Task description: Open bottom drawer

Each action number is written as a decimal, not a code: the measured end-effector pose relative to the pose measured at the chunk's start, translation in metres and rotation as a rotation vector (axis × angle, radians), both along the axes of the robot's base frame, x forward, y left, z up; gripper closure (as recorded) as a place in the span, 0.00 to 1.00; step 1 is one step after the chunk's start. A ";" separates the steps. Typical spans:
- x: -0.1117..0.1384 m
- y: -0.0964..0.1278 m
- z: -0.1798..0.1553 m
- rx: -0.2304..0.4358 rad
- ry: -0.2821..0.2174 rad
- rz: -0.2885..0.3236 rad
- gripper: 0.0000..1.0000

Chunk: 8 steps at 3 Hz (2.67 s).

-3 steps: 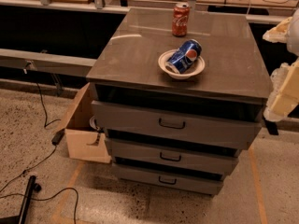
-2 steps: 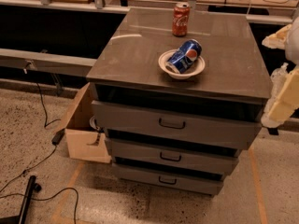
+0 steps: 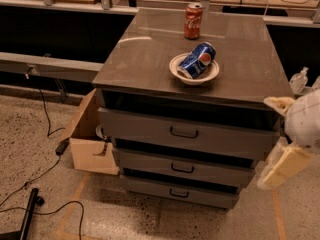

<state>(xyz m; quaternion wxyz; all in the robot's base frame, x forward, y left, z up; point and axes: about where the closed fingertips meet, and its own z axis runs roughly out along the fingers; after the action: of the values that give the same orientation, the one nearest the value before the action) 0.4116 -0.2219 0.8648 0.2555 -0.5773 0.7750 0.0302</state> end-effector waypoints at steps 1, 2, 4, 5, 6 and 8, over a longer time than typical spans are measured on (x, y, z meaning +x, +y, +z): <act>0.000 0.000 -0.034 -0.002 -0.013 -0.018 0.00; 0.000 0.000 -0.034 -0.003 -0.014 -0.020 0.00; -0.033 0.016 -0.119 0.078 0.052 -0.018 0.00; -0.061 0.034 -0.224 0.181 0.118 -0.006 0.00; -0.062 0.048 -0.301 0.199 0.166 0.006 0.00; -0.050 0.065 -0.382 0.184 0.221 0.051 0.00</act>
Offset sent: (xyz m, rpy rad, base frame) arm -0.0006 -0.0002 -0.0342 -0.0020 -0.0113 -0.0170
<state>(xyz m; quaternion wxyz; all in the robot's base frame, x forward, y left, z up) 0.3612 -0.1569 0.4827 0.2197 -0.5641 0.7773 0.1711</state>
